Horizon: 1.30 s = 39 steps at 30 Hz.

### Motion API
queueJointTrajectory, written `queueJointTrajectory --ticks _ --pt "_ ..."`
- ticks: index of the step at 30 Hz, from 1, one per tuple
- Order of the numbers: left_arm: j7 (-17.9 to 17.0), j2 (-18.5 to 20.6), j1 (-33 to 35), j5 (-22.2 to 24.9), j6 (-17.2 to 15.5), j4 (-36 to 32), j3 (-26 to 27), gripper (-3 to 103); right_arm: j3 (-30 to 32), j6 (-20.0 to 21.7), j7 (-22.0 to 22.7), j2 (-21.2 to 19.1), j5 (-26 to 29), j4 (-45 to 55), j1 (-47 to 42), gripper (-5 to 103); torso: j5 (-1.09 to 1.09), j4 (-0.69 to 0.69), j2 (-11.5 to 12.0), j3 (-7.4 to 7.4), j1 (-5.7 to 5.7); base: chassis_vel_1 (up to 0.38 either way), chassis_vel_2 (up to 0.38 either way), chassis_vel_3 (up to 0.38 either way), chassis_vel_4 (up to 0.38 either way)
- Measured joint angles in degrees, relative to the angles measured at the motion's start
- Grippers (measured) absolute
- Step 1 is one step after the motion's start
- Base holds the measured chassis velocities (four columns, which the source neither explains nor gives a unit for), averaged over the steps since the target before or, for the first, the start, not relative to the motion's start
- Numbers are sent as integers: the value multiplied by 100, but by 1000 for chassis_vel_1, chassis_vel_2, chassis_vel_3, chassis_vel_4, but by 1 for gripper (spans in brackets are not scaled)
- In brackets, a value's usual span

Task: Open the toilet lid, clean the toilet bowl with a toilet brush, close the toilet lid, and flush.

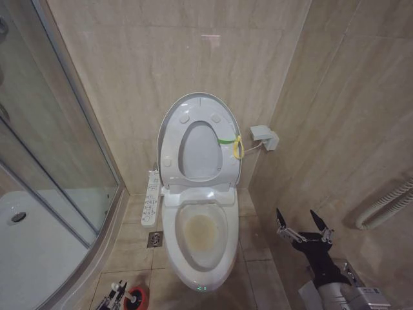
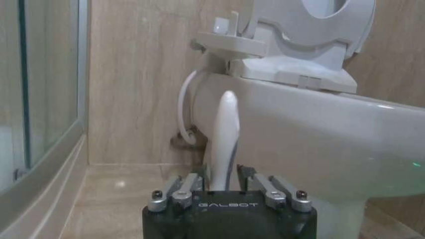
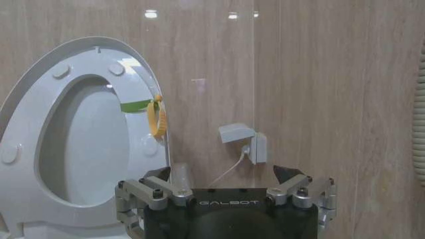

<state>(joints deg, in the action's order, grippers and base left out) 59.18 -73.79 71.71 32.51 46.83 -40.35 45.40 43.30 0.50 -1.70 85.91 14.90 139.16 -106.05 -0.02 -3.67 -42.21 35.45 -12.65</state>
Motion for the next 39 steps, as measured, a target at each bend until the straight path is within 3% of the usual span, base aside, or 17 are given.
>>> queueJointTrajectory --ticks 5,6,13,14,19,20,26,30,31,35,36,39 --pt "5 -10 -35 3 4 22 -20 26 0 0 0 0 0 0 0 100 0 1 0 0 0 0 0 0 0" --pt "9 -12 -38 0 6 32 -24 53 0 0 0 0 0 0 0 100 1 1 0 0 0 0 0 0 0" --pt "22 -15 -38 -19 15 36 -49 53 0 0 0 0 0 0 0 100 1 1 0 0 0 0 0 0 0" --pt "22 -15 -21 -19 16 11 -39 80 0 0 0 0 0 0 0 100 1 0 0 0 0 0 0 0 0" --pt "1 -6 238 32 20 -392 104 80 0 0 0 0 0 0 0 100 2 2 0 -1 1 0 0 0 0" --pt "-7 -2 319 53 20 -537 149 99 0 0 0 0 0 0 0 100 2 2 0 -1 1 0 0 0 0" --pt "-156 -15 713 296 20 -1198 259 99 0 0 0 0 0 0 0 100 3 2 -1 -1 1 0 0 0 0" --pt "-446 -123 1383 822 14 -2477 325 100 0 0 0 0 0 0 0 100 3 -1 -1 -1 1 0 0 0 0" --pt "-446 -123 1383 822 14 -2477 325 100 0 0 0 0 0 0 0 100 3 -1 -1 -1 1 0 0 0 0" --pt "-733 -279 2185 1076 7 -3889 438 100 1 0 0 0 0 0 0 100 4 3 -2 -1 2 0 0 0 0" --pt "-733 -279 2185 1076 7 -3889 438 100 1 0 0 0 0 0 0 100 4 3 -2 -1 2 0 0 0 0" --pt "-1462 -442 2652 1099 1 -5048 447 100 0 0 0 1 0 0 0 100 4 1 -2 -1 2 0 0 0 0"
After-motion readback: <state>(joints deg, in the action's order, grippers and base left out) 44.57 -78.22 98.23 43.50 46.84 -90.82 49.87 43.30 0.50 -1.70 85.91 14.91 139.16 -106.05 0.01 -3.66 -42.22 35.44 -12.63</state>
